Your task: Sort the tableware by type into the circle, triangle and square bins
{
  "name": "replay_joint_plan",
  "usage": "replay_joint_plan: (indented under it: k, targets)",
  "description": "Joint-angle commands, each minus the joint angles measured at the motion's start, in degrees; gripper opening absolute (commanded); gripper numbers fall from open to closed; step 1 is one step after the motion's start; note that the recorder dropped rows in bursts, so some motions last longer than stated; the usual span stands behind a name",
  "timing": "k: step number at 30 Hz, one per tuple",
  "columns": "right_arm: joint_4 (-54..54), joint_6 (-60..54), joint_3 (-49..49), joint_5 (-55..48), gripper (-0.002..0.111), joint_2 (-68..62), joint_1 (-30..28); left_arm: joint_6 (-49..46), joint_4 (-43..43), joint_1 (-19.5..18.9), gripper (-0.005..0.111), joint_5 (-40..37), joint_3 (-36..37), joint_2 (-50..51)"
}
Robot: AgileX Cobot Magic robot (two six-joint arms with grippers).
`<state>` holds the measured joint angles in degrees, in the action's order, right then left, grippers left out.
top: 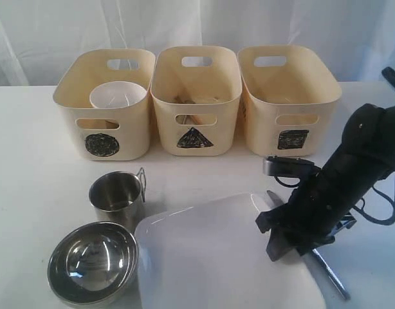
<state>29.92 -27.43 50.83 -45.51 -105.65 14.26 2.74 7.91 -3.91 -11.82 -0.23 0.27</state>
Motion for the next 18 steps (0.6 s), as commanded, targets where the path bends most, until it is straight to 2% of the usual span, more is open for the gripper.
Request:
replay_joint_plan:
  k: [1,4,8,10,18]
  targets:
    - [-0.7,-1.0,-1.6,2.6,0.036,-5.0,-0.1,0.0,0.2,0.1,0.0,0.2,0.2,-0.3]
    - [-1.0,-1.0,-1.6,3.3,0.028,-5.6,-0.1,0.0,0.2,0.1,0.0,0.2,0.2,-0.3]
    - [-1.7,-1.0,-1.6,4.1,0.007,-5.9,-0.1,0.0,0.2,0.1,0.0,0.2,0.2,-0.3]
    - [-1.7,-1.0,-1.6,4.9,0.0,-5.9,-0.1,0.0,0.2,0.1,0.0,0.2,0.2,-0.3]
    - [-2.8,-1.0,-1.6,5.2,0.0,-5.9,-0.1,0.0,0.2,0.1,0.0,0.2,0.2,-0.3]
